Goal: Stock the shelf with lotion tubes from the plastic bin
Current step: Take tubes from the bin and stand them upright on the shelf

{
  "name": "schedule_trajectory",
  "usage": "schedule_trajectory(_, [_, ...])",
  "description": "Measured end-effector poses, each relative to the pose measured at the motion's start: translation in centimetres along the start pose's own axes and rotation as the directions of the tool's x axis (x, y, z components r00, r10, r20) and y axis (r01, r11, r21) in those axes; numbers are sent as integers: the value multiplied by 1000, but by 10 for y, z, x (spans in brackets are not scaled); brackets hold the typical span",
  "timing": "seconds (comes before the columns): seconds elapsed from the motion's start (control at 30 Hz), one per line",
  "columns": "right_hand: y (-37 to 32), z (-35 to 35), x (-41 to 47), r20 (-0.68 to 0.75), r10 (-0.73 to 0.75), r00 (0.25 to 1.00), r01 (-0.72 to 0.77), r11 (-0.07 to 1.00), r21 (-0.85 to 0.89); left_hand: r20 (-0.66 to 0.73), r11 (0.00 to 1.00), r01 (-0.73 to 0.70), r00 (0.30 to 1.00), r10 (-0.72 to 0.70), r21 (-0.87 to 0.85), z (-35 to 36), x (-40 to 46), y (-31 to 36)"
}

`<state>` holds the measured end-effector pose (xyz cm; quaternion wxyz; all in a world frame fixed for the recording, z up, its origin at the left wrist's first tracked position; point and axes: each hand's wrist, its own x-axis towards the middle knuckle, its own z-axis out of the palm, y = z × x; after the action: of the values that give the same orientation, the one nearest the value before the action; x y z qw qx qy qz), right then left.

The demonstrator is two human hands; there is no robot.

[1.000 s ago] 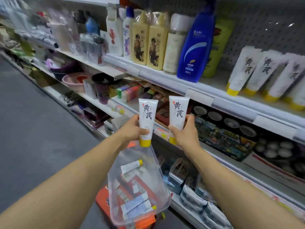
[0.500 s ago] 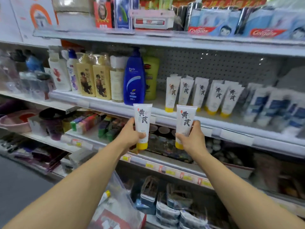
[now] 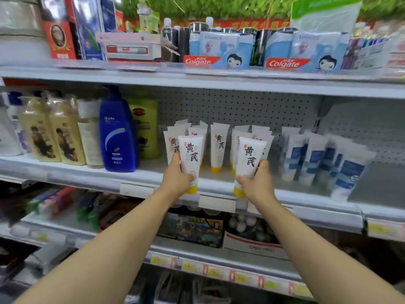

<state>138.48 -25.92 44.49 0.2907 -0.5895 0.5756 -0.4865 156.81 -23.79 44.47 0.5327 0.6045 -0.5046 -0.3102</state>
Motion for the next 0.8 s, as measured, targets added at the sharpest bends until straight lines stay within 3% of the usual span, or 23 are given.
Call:
schedule_trajectory(0.43, [8, 51, 73, 195, 16, 981, -7, 999, -46, -279, 948, 50, 959, 41, 313, 53, 73, -24])
schedule_trajectory(0.53, [11, 60, 76, 201, -19, 979, 27, 999, -36, -309, 937, 54, 949, 59, 344, 56, 80, -28])
schedule_trajectory(0.8, [10, 71, 74, 196, -119, 973, 159, 966, -203, -333, 872, 88, 939, 90, 482, 61, 88, -29])
